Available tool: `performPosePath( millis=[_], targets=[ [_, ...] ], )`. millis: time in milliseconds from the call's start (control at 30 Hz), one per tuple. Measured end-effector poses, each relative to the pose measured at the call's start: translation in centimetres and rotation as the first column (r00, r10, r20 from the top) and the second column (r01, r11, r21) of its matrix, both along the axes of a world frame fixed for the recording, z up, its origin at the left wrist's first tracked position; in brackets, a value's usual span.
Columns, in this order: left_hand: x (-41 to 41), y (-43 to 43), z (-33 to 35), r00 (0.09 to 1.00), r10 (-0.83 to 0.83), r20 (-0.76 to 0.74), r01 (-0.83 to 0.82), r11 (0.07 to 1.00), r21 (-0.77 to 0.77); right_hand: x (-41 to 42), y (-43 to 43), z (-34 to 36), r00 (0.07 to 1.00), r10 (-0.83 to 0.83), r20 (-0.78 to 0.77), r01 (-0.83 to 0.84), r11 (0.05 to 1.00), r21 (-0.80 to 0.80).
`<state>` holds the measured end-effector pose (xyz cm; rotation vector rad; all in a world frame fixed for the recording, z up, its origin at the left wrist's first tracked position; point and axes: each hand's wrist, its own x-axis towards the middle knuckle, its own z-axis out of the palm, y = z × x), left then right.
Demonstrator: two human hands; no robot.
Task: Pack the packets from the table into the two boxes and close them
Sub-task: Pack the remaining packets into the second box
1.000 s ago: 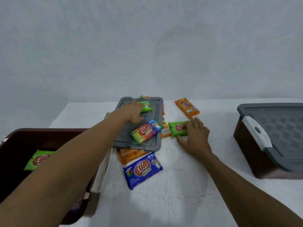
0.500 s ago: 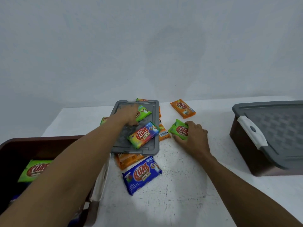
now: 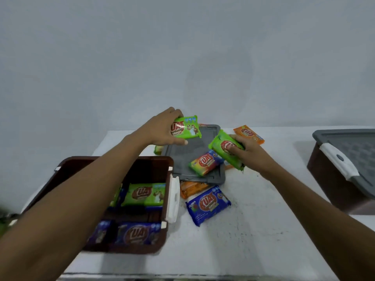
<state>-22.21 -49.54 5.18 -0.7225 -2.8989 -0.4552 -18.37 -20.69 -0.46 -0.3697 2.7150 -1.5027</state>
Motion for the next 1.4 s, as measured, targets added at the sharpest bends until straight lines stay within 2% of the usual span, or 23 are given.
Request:
performPosePath(
  millis=[200, 300, 400, 500, 567, 633, 733, 800, 900, 933, 1200, 1300, 1400],
  targets=[
    [5.1, -7.1, 2.2, 0.984, 0.037, 0.173, -0.054, 0.994, 0.095, 2.5, -6.1, 4.7, 0.991, 0.093, 0.096, -0.078, 0.986, -0.146],
    [7.0, -10.8, 2.8, 0.980, -0.018, 0.199, -0.004, 0.994, 0.110, 4.1, -10.0, 6.7, 0.981, 0.137, 0.138, -0.114, 0.980, -0.163],
    [8.7, -14.0, 2.7, 0.920, -0.099, 0.379, 0.058, 0.991, 0.119, 5.8, -13.5, 7.8, 0.974, 0.189, 0.123, -0.183, 0.981, -0.061],
    [9.9, -16.7, 1.4, 0.822, -0.174, 0.541, 0.144, 0.985, 0.099, 7.7, -16.9, 8.3, 0.949, 0.312, 0.051, -0.316, 0.935, 0.159],
    [10.7, -17.9, 0.0, 0.773, -0.186, 0.606, 0.186, 0.981, 0.064, 9.0, -19.4, 8.1, 0.921, 0.385, 0.061, -0.386, 0.876, 0.291],
    [11.5, -18.4, -1.6, 0.745, -0.188, 0.640, 0.220, 0.975, 0.030, 10.0, -21.4, 7.4, 0.889, 0.451, 0.074, -0.433, 0.777, 0.457],
    [13.2, -19.1, -3.6, 0.721, -0.166, 0.673, 0.275, 0.960, -0.058, 11.3, -23.4, 5.7, 0.834, 0.491, 0.252, -0.528, 0.578, 0.622],
    [13.9, -19.3, -4.6, 0.747, -0.141, 0.650, 0.318, 0.934, -0.163, 12.1, -24.2, 4.2, 0.803, 0.466, 0.372, -0.576, 0.447, 0.684],
    [14.3, -19.5, -5.4, 0.806, -0.145, 0.574, 0.352, 0.897, -0.268, 12.8, -24.8, 2.4, 0.817, 0.443, 0.369, -0.516, 0.276, 0.811],
    [14.4, -19.4, -5.4, 0.814, -0.151, 0.561, 0.361, 0.888, -0.284, 12.9, -24.7, 2.1, 0.822, 0.445, 0.356, -0.495, 0.247, 0.833],
    [14.8, -19.0, -5.4, 0.809, -0.109, 0.578, 0.372, 0.856, -0.358, 13.0, -24.6, 1.7, 0.821, 0.461, 0.338, -0.483, 0.244, 0.841],
    [14.8, -19.0, -5.4, 0.861, -0.108, 0.497, 0.323, 0.870, -0.372, 13.1, -24.7, 1.7, 0.831, 0.460, 0.313, -0.462, 0.259, 0.848],
    [14.4, -18.9, -5.0, 0.916, -0.132, 0.380, 0.294, 0.863, -0.410, 12.8, -24.7, 1.5, 0.865, 0.440, 0.242, -0.412, 0.346, 0.843]
  ],
)
